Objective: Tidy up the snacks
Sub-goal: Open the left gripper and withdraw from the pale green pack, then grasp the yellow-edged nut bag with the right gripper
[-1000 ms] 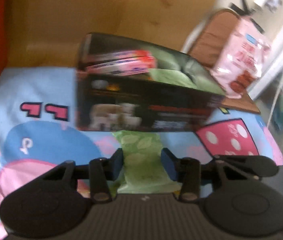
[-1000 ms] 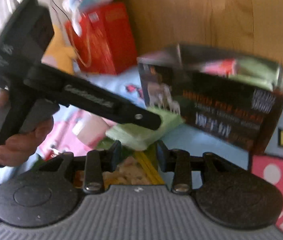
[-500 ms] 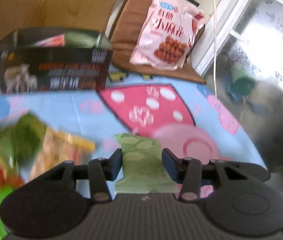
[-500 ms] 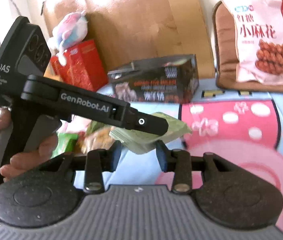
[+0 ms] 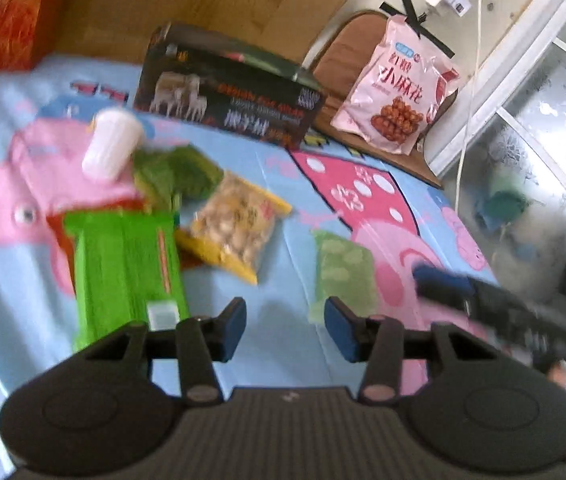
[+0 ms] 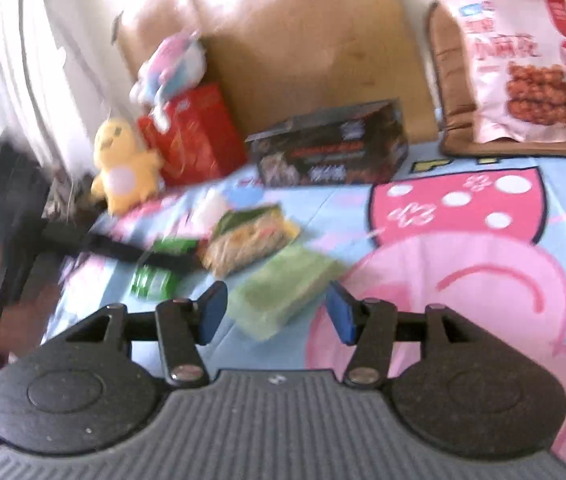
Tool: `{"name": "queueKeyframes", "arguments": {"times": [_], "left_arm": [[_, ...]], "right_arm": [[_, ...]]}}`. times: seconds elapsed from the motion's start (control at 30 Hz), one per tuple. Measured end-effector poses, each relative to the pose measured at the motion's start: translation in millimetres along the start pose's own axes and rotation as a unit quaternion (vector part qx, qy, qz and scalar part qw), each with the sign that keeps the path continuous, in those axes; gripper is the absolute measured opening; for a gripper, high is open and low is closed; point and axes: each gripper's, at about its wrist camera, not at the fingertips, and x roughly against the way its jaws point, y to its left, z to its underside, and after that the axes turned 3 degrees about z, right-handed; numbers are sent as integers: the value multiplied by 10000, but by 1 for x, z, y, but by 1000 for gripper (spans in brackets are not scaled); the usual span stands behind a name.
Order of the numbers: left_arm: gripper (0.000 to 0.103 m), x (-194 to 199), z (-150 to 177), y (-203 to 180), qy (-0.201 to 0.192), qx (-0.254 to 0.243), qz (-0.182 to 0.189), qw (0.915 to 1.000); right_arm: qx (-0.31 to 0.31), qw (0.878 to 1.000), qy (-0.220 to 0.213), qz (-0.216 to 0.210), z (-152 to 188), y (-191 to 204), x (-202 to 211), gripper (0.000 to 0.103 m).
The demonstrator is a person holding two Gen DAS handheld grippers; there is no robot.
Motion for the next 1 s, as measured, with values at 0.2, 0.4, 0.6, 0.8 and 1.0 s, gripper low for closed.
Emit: {"name": "queueKeyframes", "arguments": {"times": [0.2,0.4,0.6,0.8,1.0], "left_arm": [[45,-24,7,-7,443,250,502,9974],[37,-48,9,-21,652,157,708,9952],[35,-31,-5,10,294,558,379,9973],[54,-9,-24,18,-113,620,242,9977],[60,-30,-34,22,25,800,-136,9967]], "right_arm": [[130,9999,-87,-39,-18,-7,-13,56],[-188,9992,345,-102,-31,-27,-59,31],[-369,9960,674,-450,-11,-24,-42,34],[390,9971,569,-326,-9,0,-21,36],[104,9969,635,-453,-57,-11,-82,36]]}}
